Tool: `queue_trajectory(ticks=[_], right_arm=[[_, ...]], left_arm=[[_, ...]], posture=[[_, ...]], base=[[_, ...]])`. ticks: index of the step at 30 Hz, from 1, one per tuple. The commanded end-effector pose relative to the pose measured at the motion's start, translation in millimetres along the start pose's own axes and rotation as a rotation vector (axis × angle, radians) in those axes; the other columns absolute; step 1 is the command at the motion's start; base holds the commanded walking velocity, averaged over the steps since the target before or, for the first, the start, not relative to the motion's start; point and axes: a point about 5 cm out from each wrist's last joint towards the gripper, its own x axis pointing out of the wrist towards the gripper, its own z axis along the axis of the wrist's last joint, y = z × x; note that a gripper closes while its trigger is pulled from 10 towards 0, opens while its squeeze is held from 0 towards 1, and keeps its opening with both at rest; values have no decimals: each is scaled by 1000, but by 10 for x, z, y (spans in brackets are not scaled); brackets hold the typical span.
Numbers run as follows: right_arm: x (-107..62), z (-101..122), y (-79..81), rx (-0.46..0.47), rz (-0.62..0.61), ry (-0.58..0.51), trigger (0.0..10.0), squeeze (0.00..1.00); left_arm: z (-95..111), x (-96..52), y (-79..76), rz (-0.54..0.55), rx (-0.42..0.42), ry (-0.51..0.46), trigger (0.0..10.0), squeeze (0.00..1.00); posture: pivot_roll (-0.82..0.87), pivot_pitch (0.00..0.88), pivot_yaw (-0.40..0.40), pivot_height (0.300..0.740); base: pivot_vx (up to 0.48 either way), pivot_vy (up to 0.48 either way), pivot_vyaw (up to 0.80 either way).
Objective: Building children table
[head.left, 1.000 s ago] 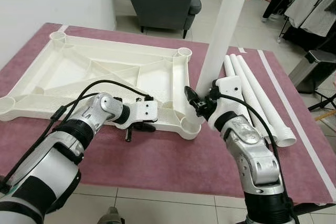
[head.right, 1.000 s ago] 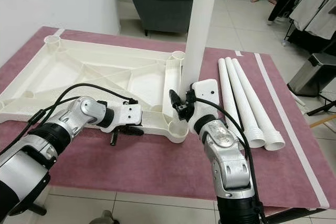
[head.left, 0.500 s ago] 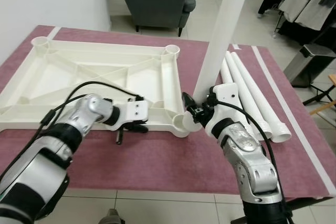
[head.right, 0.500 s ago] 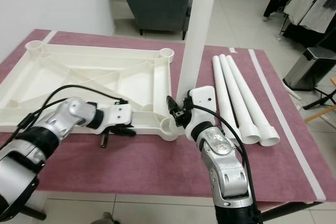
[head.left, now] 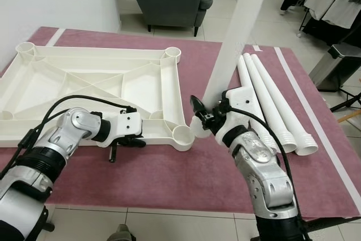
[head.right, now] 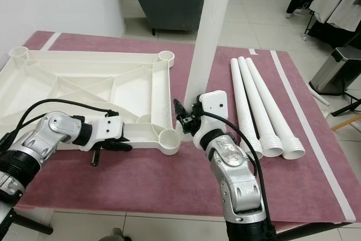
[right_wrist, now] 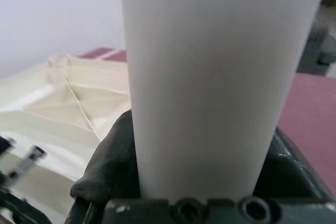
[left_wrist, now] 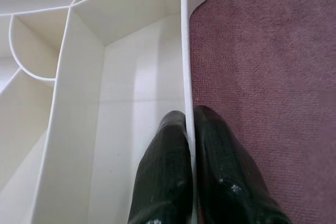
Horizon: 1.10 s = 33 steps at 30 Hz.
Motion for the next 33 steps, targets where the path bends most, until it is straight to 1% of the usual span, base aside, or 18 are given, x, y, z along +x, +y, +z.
queue_trajectory(ticks=[1, 2, 5, 6, 7, 9, 11, 15, 21, 26, 29, 30, 31, 33], right_arm=[[19, 4, 34, 8, 25, -14, 10000, 0], [12, -39, 66, 10, 46, -13, 10000, 0], [-5, -99, 90, 6, 64, -3, 10000, 0], [-27, -164, 101, -2, 72, 13, 10000, 0], [-27, -164, 101, -2, 72, 13, 10000, 0], [-77, -275, 105, -20, 76, 45, 10000, 0], [-77, -275, 105, -20, 76, 45, 10000, 0], [-132, -397, 89, -61, 71, 76, 10000, 0], [-194, -503, 51, -93, 69, 95, 10000, 0], [-228, -606, 4, -82, 68, 116, 10000, 0], [-231, -626, -13, -79, 65, 123, 10000, 0], [-235, -649, -36, -58, 62, 131, 10000, 0], [-235, -649, -36, -58, 62, 131, 10000, 0], [-241, -705, -58, -9, 76, 159, 10000, 0]], left_arm=[[41, 109, -29, 96, -51, -103, 10000, 0], [59, 161, -46, 100, -67, -116, 10000, 0], [76, 195, -51, 106, -79, -127, 10000, 0], [86, 208, -52, 113, -89, -134, 10000, 0], [86, 208, -52, 113, -89, -134, 10000, 0], [91, 197, -40, 130, -110, -136, 10000, 0], [91, 197, -40, 130, -110, -136, 10000, 0], [87, 167, -25, 144, -134, -131, 10000, 0], [74, 157, -13, 145, -150, -125, 10000, 0], [73, 152, -1, 146, -159, -120, 10000, 0], [73, 151, 0, 145, -159, -119, 10000, 0], [73, 149, 1, 144, -161, -117, 10000, 0], [73, 149, 1, 144, -161, -117, 10000, 0], [69, 141, 2, 142, -162, -112, 10000, 0]], posture=[[82, 10, -22, 740], [82, 10, -22, 740], [81, 9, -22, 740], [82, 7, -21, 740], [82, 7, -21, 740], [83, 7, -15, 740], [83, 7, -15, 740], [79, 8, 3, 740], [76, 9, 12, 740], [76, 12, 23, 740], [77, 12, 25, 740], [78, 15, 28, 740], [78, 15, 28, 740], [81, 18, 33, 740]], base=[[0, 0, 0], [0, 0, 0], [0, 0, 0], [0, 0, 0], [0, 0, 0], [0, 0, 0], [0, 0, 0], [0, 0, 0], [0, 0, 0], [0, 0, 0], [0, 0, 0], [0, 0, 0], [0, 0, 0], [0, 0, 0]])
